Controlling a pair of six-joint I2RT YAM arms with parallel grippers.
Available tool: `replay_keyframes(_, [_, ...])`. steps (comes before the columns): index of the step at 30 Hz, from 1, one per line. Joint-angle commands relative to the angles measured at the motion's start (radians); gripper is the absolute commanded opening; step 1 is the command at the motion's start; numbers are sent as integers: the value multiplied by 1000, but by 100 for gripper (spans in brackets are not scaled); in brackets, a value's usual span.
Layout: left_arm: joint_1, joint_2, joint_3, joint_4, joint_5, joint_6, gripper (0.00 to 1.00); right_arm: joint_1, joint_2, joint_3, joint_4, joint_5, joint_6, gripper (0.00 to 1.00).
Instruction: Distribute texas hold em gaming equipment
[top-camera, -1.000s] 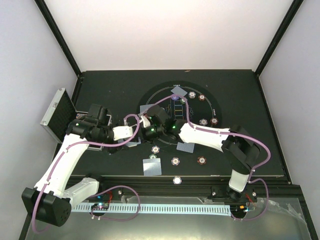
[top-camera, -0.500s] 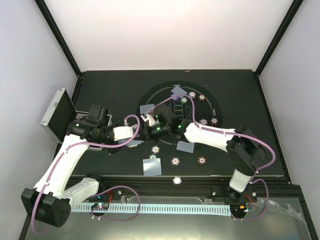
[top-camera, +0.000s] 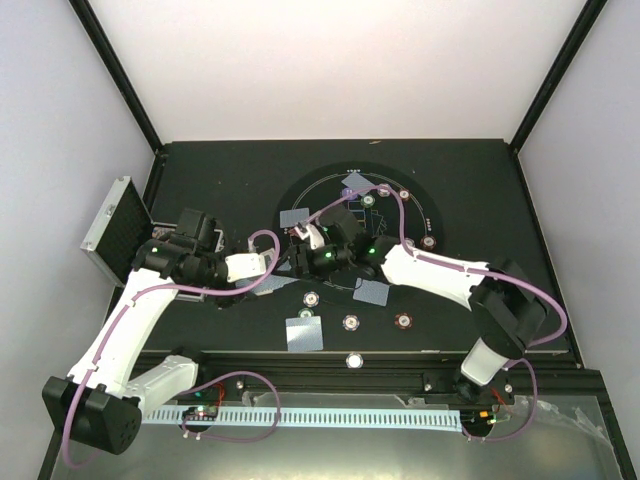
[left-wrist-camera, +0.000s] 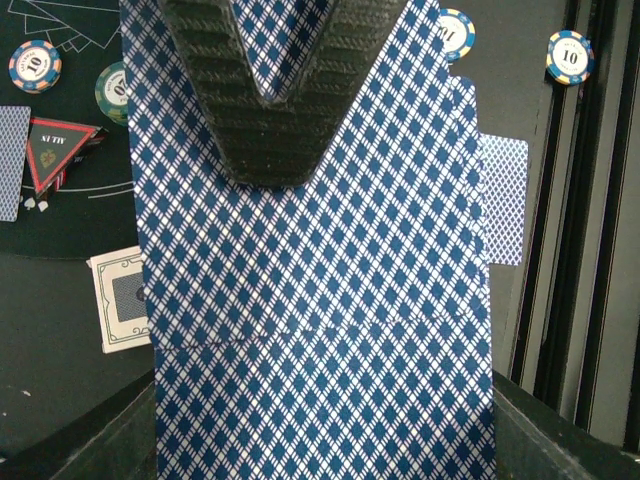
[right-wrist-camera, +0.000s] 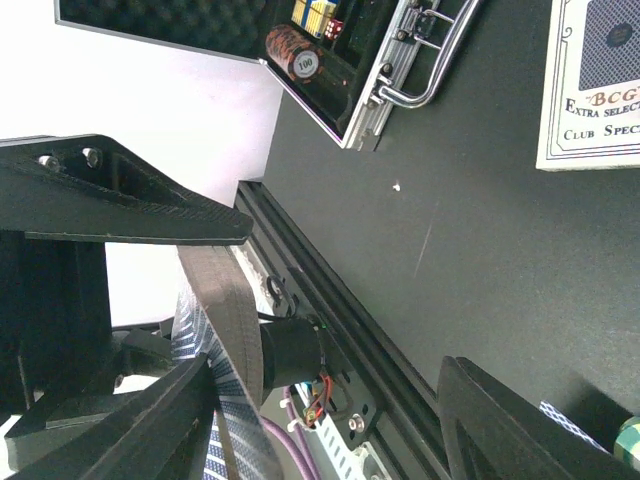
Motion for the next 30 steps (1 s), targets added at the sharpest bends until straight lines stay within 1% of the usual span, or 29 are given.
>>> replay_keyframes(1, [-2, -5, 43, -8, 32, -2, 2, -9, -32, 5, -71, 38, -16, 63])
replay_keyframes(6, [-2, -7, 43, -7, 25, -1, 2, -9, -71, 31, -126, 51, -42, 62])
replay_keyframes(10, [-2, -6, 38, -5, 24, 1, 1, -9, -101, 25, -148, 70, -50, 59])
replay_keyframes(19, [-2, -6, 38, -5, 24, 2, 2, -11, -128, 38, -204, 111, -82, 45])
replay_keyframes(23, [-2, -8, 38, -5, 18, 2, 2, -15, -140, 42, -217, 121, -89, 32])
replay_keyframes(27, [-2, -8, 38, -5, 15, 3, 1, -33, -163, 42, -241, 128, -105, 28])
replay_keyframes(30, [-2, -7, 40, -6, 15, 3, 2, -60, -182, 31, -250, 117, -114, 19])
